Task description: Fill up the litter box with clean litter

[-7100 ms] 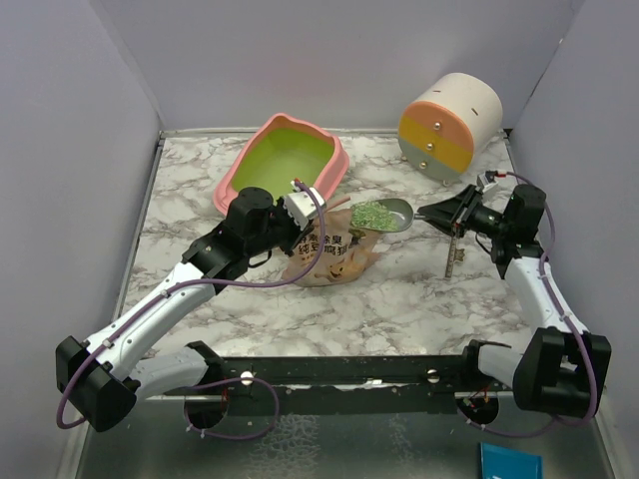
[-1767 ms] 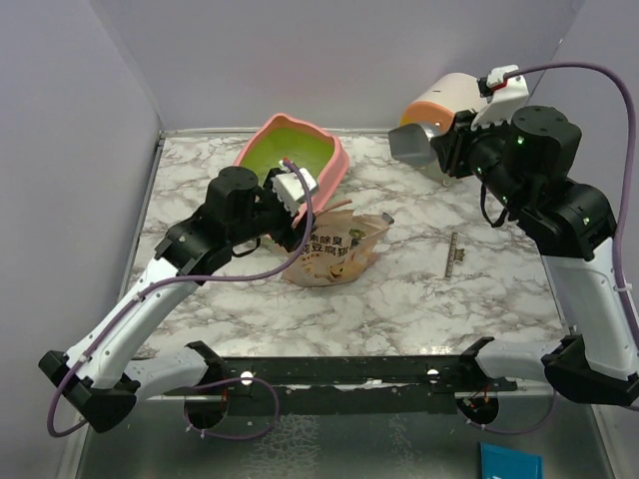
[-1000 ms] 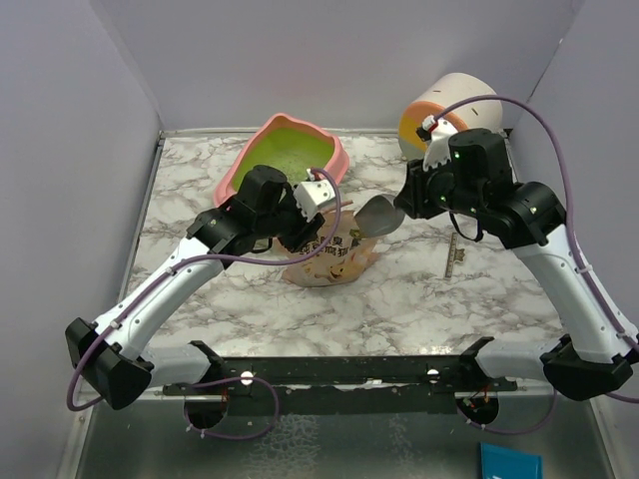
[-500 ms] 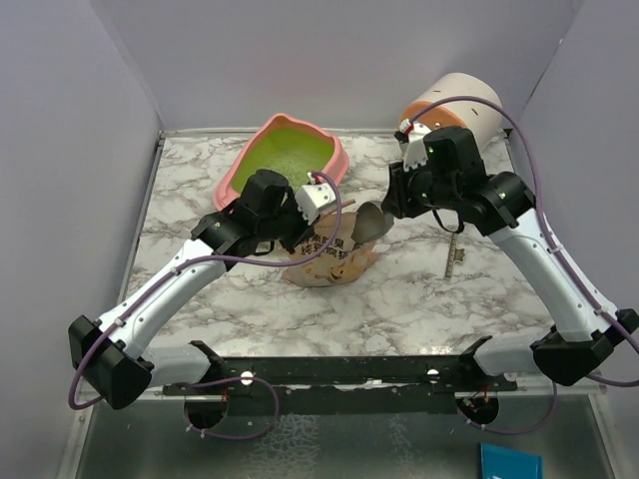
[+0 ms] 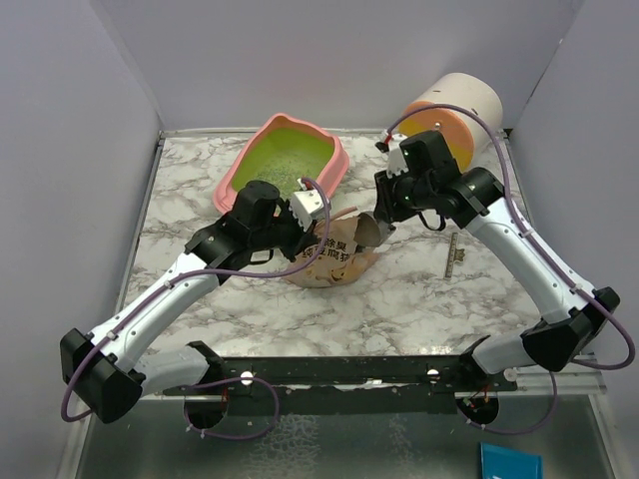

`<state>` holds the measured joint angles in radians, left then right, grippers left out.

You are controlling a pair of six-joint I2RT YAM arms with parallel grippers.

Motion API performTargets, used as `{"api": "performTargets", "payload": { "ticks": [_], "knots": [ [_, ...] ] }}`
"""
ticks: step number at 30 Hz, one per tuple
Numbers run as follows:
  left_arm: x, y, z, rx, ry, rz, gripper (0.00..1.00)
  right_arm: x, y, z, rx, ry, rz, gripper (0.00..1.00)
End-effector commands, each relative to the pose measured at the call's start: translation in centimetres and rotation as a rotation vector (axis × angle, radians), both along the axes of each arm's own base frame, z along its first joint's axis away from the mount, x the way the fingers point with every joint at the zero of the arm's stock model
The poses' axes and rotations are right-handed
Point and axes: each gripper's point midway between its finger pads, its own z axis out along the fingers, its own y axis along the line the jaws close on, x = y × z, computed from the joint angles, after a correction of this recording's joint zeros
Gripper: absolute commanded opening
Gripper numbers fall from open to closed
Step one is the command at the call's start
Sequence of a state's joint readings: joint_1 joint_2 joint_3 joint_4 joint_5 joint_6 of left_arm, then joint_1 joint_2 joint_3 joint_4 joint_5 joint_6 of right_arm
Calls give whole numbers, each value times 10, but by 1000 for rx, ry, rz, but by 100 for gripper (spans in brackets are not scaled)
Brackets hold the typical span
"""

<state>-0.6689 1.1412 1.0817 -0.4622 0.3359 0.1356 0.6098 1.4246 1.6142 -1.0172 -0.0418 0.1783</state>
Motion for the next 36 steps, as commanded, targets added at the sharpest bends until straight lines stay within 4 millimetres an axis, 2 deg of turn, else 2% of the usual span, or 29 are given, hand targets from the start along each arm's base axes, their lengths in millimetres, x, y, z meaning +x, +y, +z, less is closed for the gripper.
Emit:
{"api": "performTargets", "payload": {
  "ticks": [1,12,20,28,36],
  "knots": [
    [-8,-17,46,-168,-91,-71,0,11,-3,-24,-64,-6,-19,1],
    [-14,-27,38,-181,-63,-99,0,22,-9,-70,-148,24,-61,1],
    [-11,-33,41,-196,-76,-100,0,21,-15,-86,-202,35,-65,1],
    [-3,-33,44,-208,-102,-56,0,2,-14,-135,-237,129,-21,1],
    [0,-30,34,-190,-99,-33,0,-20,1,-179,-165,247,30,1]
  ]
}}
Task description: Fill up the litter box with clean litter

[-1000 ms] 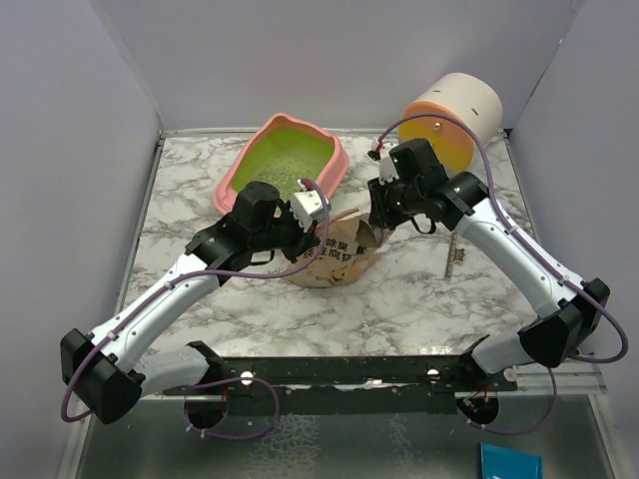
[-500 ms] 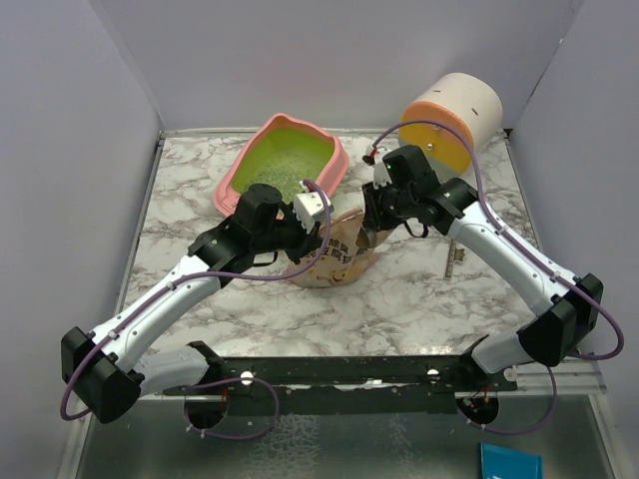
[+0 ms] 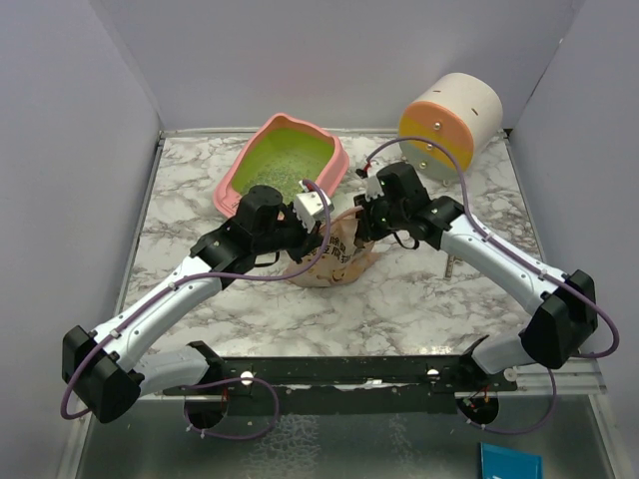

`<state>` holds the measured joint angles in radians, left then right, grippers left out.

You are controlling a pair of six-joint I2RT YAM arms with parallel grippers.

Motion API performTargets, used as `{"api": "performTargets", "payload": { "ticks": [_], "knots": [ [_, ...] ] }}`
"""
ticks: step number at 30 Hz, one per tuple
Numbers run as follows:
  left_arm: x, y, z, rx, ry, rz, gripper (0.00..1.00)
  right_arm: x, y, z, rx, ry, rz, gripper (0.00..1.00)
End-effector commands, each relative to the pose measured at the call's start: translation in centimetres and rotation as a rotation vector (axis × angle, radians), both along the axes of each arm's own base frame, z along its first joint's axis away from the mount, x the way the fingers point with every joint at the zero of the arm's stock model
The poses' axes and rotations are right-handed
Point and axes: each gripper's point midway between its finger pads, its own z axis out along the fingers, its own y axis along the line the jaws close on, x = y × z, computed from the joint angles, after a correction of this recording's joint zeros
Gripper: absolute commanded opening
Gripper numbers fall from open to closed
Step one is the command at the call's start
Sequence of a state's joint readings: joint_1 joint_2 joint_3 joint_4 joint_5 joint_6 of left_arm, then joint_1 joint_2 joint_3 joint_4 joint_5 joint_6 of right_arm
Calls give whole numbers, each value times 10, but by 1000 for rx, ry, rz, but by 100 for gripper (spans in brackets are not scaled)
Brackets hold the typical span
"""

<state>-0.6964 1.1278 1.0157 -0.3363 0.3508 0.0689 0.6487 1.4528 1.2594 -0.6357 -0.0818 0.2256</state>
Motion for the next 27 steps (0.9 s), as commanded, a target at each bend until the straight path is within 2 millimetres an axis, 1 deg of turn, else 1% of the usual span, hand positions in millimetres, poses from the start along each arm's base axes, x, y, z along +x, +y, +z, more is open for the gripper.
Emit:
{"api": "performTargets", "payload": {
  "ticks": [1,4,7,14,22,27],
  "knots": [
    [4,-14,33,-108,-97,-19,0,-32,-31,-91,-199,218,15,1],
    [5,-13,30,-104,-95,-12,0,-39,-21,-100,-147,260,42,1],
    [6,-13,27,-98,-95,-7,0,-46,-9,-105,-88,298,68,1],
    [9,-10,18,-82,-92,10,0,-54,16,-110,43,363,99,1],
    [13,-5,4,-50,-81,49,0,-52,32,-101,200,396,102,1],
    [17,0,-5,-30,-77,82,0,-52,31,-96,305,427,91,1]
  ]
}}
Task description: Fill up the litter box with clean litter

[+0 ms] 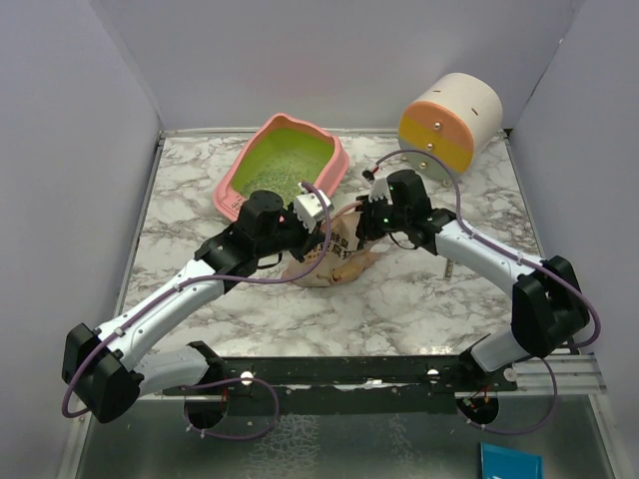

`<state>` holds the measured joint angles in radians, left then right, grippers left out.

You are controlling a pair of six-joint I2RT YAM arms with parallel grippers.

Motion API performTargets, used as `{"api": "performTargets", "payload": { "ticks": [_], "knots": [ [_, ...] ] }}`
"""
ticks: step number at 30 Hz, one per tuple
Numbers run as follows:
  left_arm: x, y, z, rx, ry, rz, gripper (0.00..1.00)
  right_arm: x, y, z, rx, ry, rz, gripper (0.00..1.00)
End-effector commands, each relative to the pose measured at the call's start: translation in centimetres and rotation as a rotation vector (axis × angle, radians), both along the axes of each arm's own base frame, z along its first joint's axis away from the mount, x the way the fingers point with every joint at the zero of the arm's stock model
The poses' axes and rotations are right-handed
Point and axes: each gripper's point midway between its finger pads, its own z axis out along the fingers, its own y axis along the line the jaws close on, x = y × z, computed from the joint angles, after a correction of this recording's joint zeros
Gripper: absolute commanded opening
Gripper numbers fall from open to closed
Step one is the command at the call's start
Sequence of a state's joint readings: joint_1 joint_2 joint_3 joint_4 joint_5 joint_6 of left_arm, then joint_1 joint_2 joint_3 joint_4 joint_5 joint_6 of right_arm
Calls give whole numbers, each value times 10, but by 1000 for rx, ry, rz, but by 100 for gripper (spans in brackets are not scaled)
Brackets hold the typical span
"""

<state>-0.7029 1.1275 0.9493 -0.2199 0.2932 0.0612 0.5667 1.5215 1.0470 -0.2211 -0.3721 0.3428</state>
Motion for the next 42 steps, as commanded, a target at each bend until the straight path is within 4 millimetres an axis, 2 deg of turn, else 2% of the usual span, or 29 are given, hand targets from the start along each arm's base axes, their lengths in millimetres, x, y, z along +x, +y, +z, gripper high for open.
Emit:
{"api": "performTargets", "payload": {
  "ticks": [1,7,13,24,28,34,38,42],
  "knots": [
    [4,2,2,-12,-29,39,0,-64,-3,-56,36,354,75,1],
    [9,5,-2,-6,-30,72,0,-61,-4,-37,160,366,66,1],
    [9,4,3,-21,-31,74,0,-55,-2,-16,277,371,58,1],
    [8,7,9,-25,-39,85,0,-36,0,1,394,387,-13,1],
    [10,7,21,-48,-56,91,0,-28,-5,8,432,376,-57,1],
    [10,2,55,-115,-111,79,0,-22,-15,16,485,379,-83,1],
    [9,7,78,-165,-175,93,0,-21,-23,19,528,390,-101,1],
    [6,15,92,-189,-226,112,0,-19,-32,21,547,393,-117,1]
  ]
}}
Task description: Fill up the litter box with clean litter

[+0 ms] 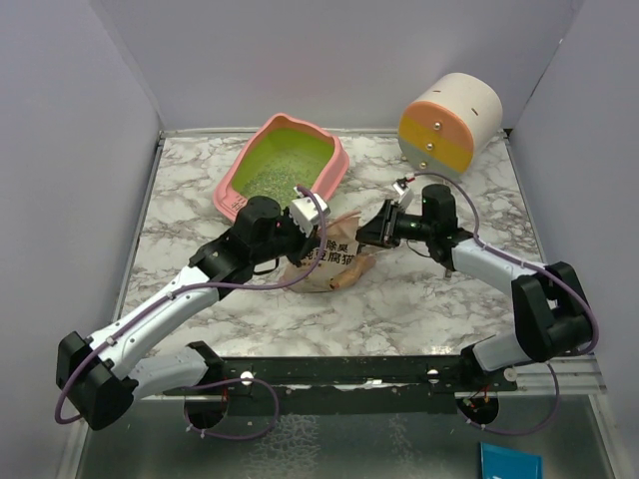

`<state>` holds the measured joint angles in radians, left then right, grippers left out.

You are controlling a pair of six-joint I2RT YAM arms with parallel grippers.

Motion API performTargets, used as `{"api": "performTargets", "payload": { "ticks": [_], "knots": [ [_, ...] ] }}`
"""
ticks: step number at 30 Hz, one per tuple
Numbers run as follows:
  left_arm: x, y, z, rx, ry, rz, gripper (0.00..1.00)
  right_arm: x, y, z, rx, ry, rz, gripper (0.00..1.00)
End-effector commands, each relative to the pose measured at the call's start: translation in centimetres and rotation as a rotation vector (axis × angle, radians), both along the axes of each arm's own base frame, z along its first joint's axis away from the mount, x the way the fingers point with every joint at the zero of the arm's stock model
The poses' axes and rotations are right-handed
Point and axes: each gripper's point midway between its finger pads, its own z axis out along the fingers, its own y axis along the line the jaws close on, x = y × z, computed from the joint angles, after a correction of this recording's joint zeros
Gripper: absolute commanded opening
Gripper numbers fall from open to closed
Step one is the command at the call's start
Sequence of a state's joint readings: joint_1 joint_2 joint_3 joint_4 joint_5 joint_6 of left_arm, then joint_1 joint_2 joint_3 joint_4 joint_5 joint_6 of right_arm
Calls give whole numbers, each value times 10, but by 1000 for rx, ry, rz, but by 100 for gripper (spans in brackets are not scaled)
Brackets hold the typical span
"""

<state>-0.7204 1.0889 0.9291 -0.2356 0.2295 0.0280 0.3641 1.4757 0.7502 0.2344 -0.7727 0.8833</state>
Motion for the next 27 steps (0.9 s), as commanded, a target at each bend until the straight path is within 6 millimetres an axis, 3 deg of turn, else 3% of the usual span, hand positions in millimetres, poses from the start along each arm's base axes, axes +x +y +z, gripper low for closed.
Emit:
{"api": "performTargets", "payload": {
  "ticks": [1,7,15,21,27],
  "knots": [
    [9,10,93,-183,-243,61,0,-1,-13,11,64,43,-23,1],
    [6,14,93,-175,-241,68,0,4,-30,18,79,35,-50,1],
    [3,8,91,-190,-225,38,0,14,-74,29,70,8,-141,1],
    [-2,1,93,-215,-215,-4,0,15,-94,38,96,8,-174,1],
    [-9,-3,93,-231,-206,-42,16,12,-96,51,167,4,-197,1]
  ]
}}
